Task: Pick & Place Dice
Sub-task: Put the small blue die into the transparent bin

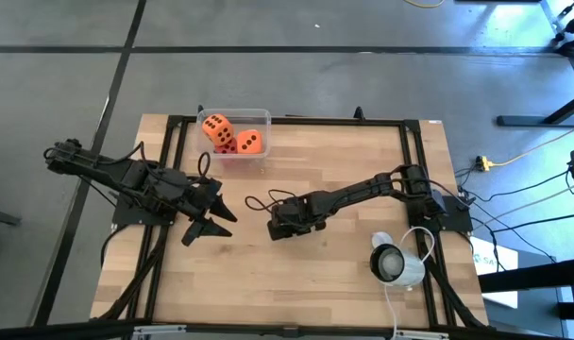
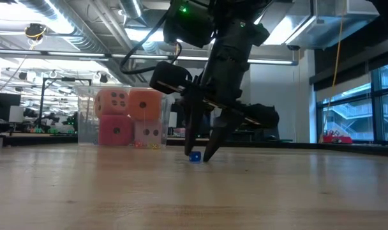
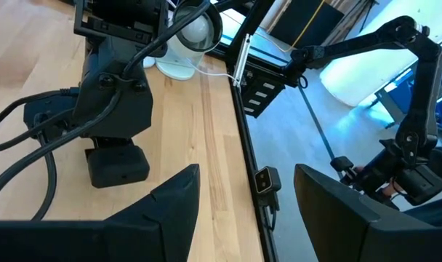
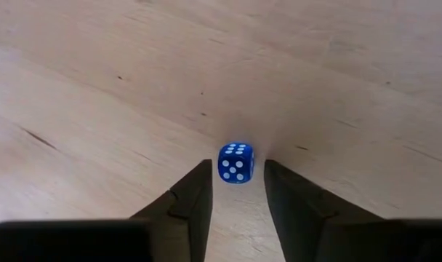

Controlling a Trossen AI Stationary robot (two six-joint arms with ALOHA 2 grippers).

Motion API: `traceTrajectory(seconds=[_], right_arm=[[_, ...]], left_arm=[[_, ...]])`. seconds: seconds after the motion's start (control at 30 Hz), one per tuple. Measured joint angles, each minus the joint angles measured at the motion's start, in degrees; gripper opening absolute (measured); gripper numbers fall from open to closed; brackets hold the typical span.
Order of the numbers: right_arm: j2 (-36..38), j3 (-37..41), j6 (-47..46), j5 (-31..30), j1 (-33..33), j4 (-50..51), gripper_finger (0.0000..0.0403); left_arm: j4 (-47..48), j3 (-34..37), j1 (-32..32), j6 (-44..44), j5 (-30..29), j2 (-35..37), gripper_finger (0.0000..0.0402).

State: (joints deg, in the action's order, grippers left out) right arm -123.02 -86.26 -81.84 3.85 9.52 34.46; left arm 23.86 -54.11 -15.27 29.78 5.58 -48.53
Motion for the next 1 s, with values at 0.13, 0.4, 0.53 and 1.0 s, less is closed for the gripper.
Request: traceTrajectory(seconds=[0.13,0.4,0.53,1.0], right_arm=[[0.0,0.0,-0.2,-1.02,0.01,0.14,0.011],[-0.02,0.02,-1.14,-3.14,0.02,-0.61,0.0077],[-0.25,-0.02,-1.29,-5.21,-0.14,-1.32,0.0057],[0.75,0.11,2.9,-0.04,1.64,-2.93,0.0045]], left_arm=[[0.0,0.0,0.0,-0.04,0.0,0.0,0.0214],[0.0,0.0,-0.01,-0.34,0.0,0.0,0.0214],[0.0,0.0,-0.02,-0.44,0.0,0.0,0.0214],[0.05,0.0,-0.02,-6.79,-1.22,0.01,0.0213]])
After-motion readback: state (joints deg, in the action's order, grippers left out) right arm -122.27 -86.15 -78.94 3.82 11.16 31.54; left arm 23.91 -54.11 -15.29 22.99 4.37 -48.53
